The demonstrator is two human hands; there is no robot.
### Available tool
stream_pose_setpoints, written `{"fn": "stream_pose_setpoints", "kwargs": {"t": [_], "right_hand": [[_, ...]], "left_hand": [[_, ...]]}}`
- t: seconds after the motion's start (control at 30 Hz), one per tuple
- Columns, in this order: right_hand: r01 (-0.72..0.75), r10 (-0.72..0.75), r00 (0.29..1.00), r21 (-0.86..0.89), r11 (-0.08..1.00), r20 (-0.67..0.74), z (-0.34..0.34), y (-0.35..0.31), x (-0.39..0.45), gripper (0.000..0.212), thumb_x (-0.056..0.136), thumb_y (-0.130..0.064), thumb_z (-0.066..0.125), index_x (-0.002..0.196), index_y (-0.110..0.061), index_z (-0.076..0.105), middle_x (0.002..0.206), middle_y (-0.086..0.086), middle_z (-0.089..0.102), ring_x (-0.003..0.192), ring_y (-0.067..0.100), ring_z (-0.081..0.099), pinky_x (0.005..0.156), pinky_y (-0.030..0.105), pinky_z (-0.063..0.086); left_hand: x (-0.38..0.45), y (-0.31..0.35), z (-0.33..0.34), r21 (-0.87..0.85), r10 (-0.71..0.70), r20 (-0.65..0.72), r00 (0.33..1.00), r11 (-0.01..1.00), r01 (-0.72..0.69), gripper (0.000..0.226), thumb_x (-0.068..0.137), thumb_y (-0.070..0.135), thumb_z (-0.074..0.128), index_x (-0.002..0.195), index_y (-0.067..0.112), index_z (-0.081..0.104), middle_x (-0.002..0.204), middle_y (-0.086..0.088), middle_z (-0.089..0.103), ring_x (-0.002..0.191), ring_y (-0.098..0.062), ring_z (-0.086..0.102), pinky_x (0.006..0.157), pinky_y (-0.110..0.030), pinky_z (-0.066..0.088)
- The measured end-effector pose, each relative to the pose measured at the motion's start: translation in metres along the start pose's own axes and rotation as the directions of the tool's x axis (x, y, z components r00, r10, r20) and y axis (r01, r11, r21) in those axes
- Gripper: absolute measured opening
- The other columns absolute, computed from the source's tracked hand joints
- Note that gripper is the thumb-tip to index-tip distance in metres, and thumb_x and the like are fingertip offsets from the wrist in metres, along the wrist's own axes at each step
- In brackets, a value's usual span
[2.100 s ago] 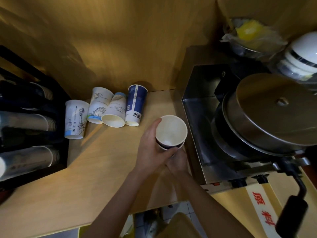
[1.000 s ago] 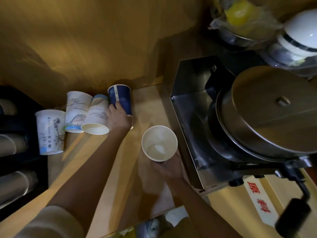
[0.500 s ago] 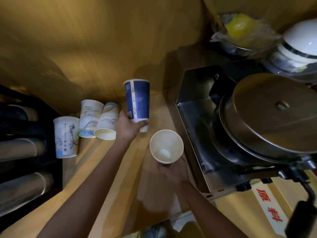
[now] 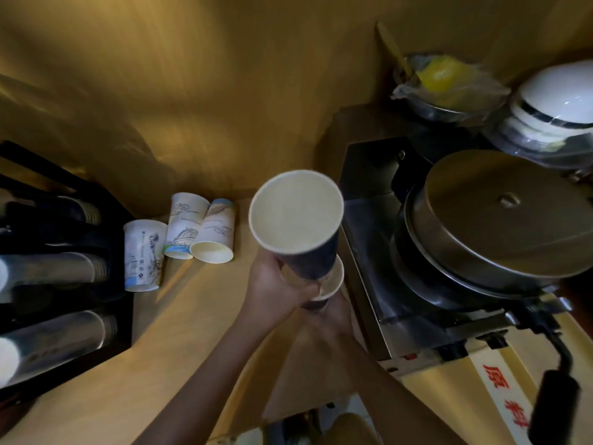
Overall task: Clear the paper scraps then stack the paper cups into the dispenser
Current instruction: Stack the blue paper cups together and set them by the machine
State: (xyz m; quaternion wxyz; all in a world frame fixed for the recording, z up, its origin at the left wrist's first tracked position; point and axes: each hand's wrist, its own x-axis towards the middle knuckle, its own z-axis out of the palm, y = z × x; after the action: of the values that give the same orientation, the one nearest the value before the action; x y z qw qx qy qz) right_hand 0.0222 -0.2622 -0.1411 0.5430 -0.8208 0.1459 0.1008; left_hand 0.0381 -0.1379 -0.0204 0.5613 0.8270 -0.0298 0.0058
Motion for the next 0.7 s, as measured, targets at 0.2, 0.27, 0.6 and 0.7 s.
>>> {"fn": "stream_pose_setpoints", "kwargs": {"t": [0.2,0.27,0.6,0.7], "right_hand": [[-0.048,0.05,0.997,0.047,0.998,-0.058,0.002,-0.004,0.001,0.059,0.066,-0.007,0.076,0.119,-0.014,0.052,0.099,0.001,0.061,0.092,0.015,0.059,0.057,-0.006,0.038],[-0.042,0.045,0.997,0.057,0.997,-0.055,0.001,-0.005,0.0,0.055,0.068,-0.004,0.074,0.118,-0.011,0.051,0.099,0.003,0.059,0.092,0.019,0.059,0.054,-0.006,0.037],[-0.003,0.001,0.998,-0.038,0.999,-0.066,-0.001,-0.004,-0.004,0.047,0.077,-0.007,0.067,0.119,-0.014,0.05,0.106,0.006,0.061,0.089,0.014,0.054,0.078,0.028,0.047],[0.063,-0.073,0.995,-0.143,0.988,-0.069,-0.001,0.0,-0.003,0.022,0.085,-0.007,0.057,0.108,-0.01,0.056,0.093,0.003,0.066,0.087,0.018,0.057,0.073,0.027,0.05]], "left_hand": [[-0.008,-0.009,0.009,0.09,-0.03,-0.006,1.0,0.995,0.03,0.09,0.038,0.048,0.065,0.115,0.002,0.053,0.105,0.006,0.058,0.093,0.009,0.055,0.07,0.008,0.034],[-0.01,-0.012,0.012,0.093,-0.047,-0.013,0.999,0.995,0.048,0.09,0.039,0.042,0.071,0.118,0.005,0.051,0.11,0.004,0.056,0.1,-0.009,0.056,0.072,0.008,0.034],[-0.014,-0.014,0.017,0.161,-0.008,0.119,0.993,0.987,-0.012,0.12,0.045,0.054,0.068,0.144,0.013,0.013,0.15,0.002,0.021,0.133,0.0,0.016,0.098,0.009,0.01],[-0.015,-0.019,0.018,0.31,0.073,0.17,0.983,0.943,-0.123,0.112,0.053,0.061,0.062,0.143,0.011,0.019,0.155,-0.008,0.016,0.138,-0.007,0.014,0.113,-0.013,0.015]]}}
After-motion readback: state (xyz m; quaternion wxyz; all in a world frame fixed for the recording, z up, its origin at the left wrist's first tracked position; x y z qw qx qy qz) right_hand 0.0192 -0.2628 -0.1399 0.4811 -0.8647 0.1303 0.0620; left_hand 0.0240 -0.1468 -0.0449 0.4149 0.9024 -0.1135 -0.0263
